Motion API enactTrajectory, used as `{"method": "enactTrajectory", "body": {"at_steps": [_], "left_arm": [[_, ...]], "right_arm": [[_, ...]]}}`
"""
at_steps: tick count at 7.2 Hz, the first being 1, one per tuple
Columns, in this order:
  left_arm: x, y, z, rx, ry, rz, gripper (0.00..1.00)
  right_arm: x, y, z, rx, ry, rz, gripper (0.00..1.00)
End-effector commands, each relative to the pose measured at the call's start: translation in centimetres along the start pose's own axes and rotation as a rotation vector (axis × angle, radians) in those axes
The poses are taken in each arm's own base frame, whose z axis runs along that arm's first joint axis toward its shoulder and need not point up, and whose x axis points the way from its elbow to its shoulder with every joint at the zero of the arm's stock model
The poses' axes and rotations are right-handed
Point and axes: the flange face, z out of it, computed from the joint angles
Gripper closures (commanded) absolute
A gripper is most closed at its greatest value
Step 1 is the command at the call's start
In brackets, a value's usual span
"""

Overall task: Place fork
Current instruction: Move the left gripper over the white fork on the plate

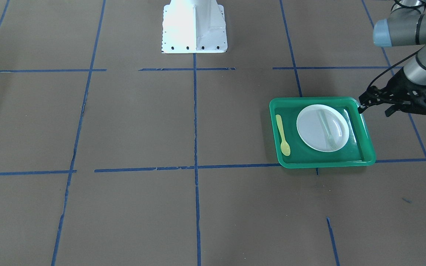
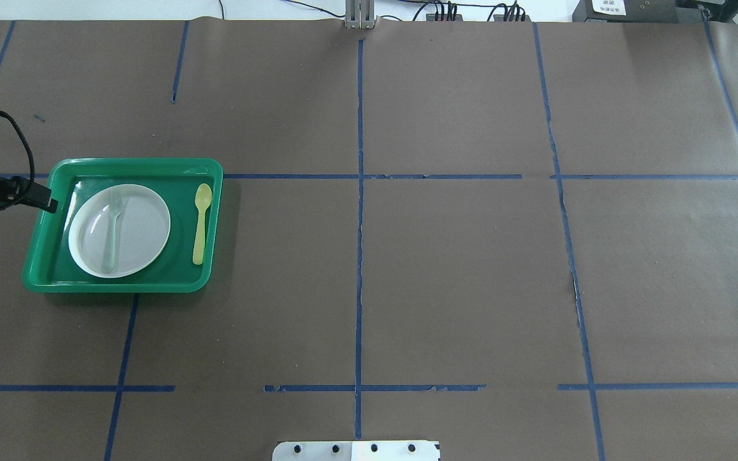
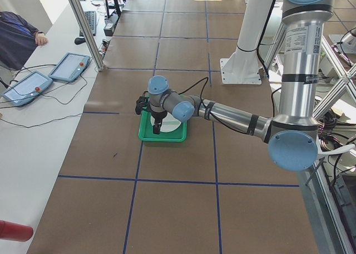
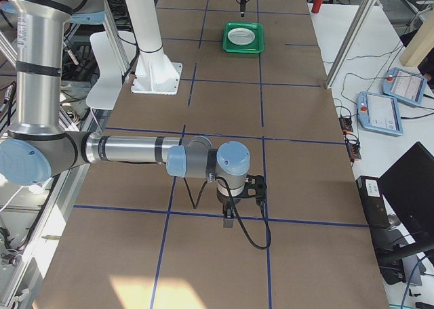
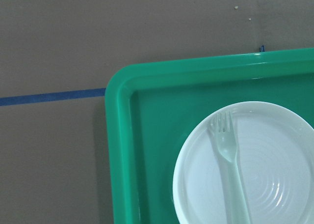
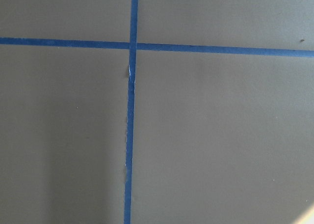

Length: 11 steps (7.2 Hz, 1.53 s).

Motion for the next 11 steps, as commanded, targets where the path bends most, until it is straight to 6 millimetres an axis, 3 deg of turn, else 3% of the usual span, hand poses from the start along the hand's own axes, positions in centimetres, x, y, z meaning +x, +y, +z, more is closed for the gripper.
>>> {"method": "enactTrajectory", "body": {"at_steps": [1, 3, 6, 8, 9, 11], "left_arm": [[3.0, -0.2, 3.8, 0.001, -0.01, -0.051, 0.0], [5.4, 0.3, 5.6, -0.025, -0.001, -0.072, 0.0], [6.0, 1.4, 8.0, -0.056, -0.023, -0.062, 0.0], [6.8, 1.2, 8.2, -0.057, -0.017, -0.055, 0.01], [6.9, 1.2, 8.2, -0.057, -0.015, -0.055, 0.05], [7.0, 1.4, 8.4, -0.062, -0.018, -0.082, 0.38]], "right_arm": [[0.0, 0.0, 0.0, 0.0, 0.0, 0.0, 0.0], [0.0, 0.0, 0.0, 0.0, 0.0, 0.0, 0.0], [0.0, 0.0, 0.0, 0.0, 0.0, 0.0, 0.0], [0.0, 0.0, 0.0, 0.0, 0.0, 0.0, 0.0], [0.0, 0.0, 0.0, 0.0, 0.0, 0.0, 0.0], [0.0, 0.0, 0.0, 0.0, 0.0, 0.0, 0.0]]}}
